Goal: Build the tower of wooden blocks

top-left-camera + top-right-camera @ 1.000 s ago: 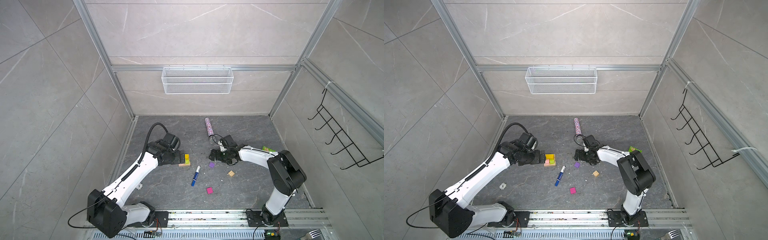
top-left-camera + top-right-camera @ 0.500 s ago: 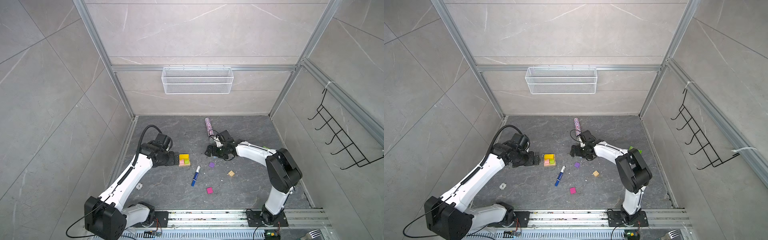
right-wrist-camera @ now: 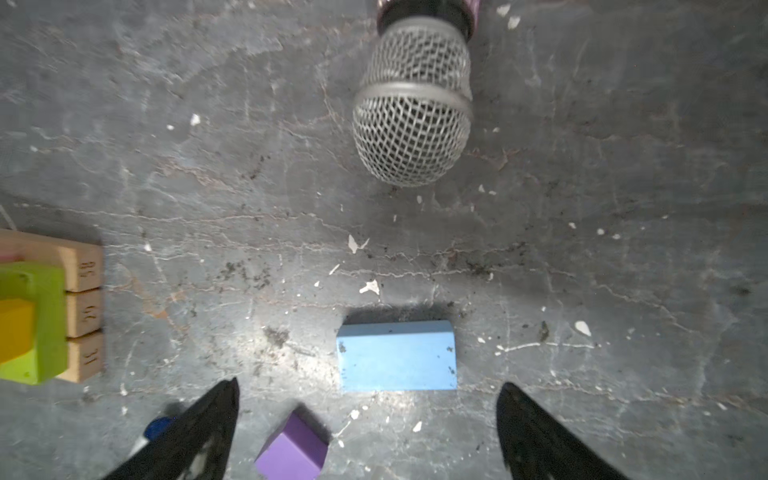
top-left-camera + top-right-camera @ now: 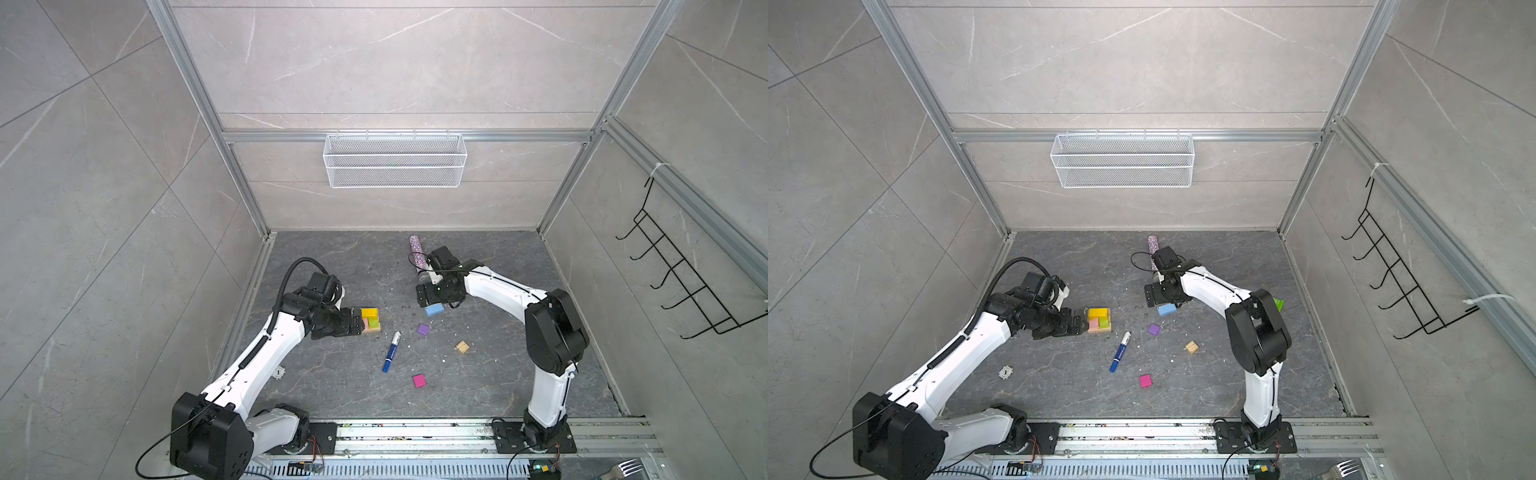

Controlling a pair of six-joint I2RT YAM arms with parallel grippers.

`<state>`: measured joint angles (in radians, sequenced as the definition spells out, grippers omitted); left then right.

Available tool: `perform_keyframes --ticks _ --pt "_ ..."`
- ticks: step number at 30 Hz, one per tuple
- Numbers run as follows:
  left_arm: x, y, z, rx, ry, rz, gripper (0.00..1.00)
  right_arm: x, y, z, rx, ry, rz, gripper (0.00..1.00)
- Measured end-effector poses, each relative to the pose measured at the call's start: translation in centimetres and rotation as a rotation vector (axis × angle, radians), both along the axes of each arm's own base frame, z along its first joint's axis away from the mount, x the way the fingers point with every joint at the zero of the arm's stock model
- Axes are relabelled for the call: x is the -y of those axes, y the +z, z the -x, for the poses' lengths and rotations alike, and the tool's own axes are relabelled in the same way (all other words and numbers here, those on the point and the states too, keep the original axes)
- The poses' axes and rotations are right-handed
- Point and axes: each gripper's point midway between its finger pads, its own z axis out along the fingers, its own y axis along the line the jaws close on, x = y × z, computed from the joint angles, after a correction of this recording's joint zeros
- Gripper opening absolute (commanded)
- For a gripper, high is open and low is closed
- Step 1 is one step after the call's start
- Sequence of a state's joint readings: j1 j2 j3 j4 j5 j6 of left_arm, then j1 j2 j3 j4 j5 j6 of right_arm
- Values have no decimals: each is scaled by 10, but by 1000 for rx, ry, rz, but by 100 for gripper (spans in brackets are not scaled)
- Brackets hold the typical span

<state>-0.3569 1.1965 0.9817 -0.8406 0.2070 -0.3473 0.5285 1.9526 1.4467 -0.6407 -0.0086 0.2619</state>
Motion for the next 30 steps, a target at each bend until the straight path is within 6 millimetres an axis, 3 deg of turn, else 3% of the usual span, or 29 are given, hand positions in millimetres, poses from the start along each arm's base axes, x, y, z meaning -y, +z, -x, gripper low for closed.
perform_keyframes --ticks 4,15,30 --pt "2 14 -3 50 2 45 100 6 -20 5 -49 6 44 88" --pt "-1 43 -3 185 2 96 100 7 -30 6 -67 6 58 75" --pt "-2 42 -3 187 5 89 100 13 -43 5 -74 -3 99 62"
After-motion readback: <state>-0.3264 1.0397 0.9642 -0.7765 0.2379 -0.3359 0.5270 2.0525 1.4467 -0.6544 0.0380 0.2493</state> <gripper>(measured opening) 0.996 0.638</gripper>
